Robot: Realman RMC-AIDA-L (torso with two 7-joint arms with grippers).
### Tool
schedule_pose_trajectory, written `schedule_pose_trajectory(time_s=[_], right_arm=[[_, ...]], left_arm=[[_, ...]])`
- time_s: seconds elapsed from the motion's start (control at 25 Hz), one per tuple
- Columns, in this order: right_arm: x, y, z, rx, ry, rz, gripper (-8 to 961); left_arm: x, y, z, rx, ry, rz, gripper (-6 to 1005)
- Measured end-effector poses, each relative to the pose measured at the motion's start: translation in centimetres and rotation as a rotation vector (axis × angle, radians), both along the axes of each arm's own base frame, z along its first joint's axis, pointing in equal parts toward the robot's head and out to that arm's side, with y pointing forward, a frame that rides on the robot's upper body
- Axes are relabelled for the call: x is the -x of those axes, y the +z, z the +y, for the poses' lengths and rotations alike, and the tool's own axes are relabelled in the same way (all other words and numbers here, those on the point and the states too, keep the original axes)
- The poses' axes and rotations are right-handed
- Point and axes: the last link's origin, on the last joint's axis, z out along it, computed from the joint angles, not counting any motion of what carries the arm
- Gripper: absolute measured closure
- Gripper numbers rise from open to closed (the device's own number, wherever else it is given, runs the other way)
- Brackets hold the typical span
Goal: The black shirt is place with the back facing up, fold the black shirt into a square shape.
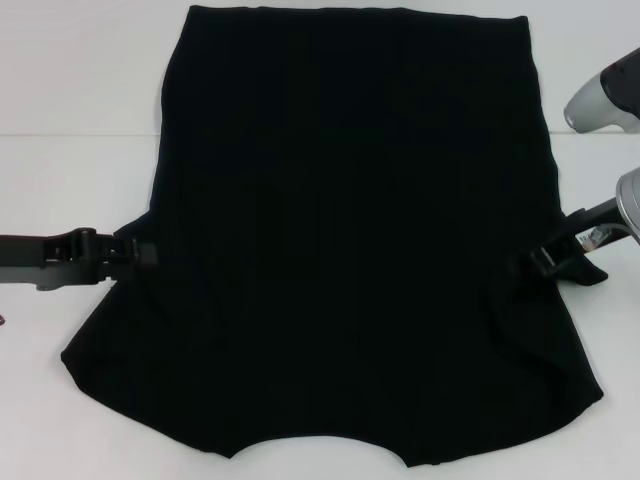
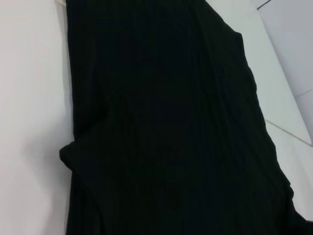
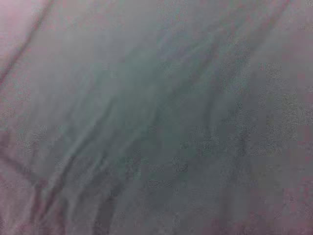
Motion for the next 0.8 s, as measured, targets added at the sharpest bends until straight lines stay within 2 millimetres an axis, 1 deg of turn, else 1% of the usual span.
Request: schedule_pose_trajectory(time_s=[0.12, 0.2, 0.44, 0.64, 0.76, 0.8], right_arm=[[-0.1, 0.0, -0.5, 0.036, 0.003, 0.003, 934], [-0.1, 0.1, -0.4, 0.027, 0.0, 0.012, 934], [-0.7, 1.6, 1.3, -0.16, -0.076, 0.093, 811], [-1.6, 2.8, 1.1, -0.191, -0.148, 0.127, 576], [-2.1, 3.6, 0.7, -0.191, -0.184, 0.149, 338], [-2.3, 3.8, 0.6, -0.195, -0.196, 0.157, 332]], left_arm=[[0.0, 0.1, 0.0, -0.004, 0.001, -0.004, 464], [0.0, 0.1, 0.0, -0.004, 0.001, -0.005, 465], [0.0, 0.0, 0.0, -0.002, 0.001, -0.008, 465], [0.2, 0.0, -0.3, 0.001, 0.009, -0.013, 466], [0.3, -0.1, -0.4, 0.001, 0.01, -0.014, 465], [0.3, -0.1, -0.4, 0.001, 0.01, -0.014, 465]])
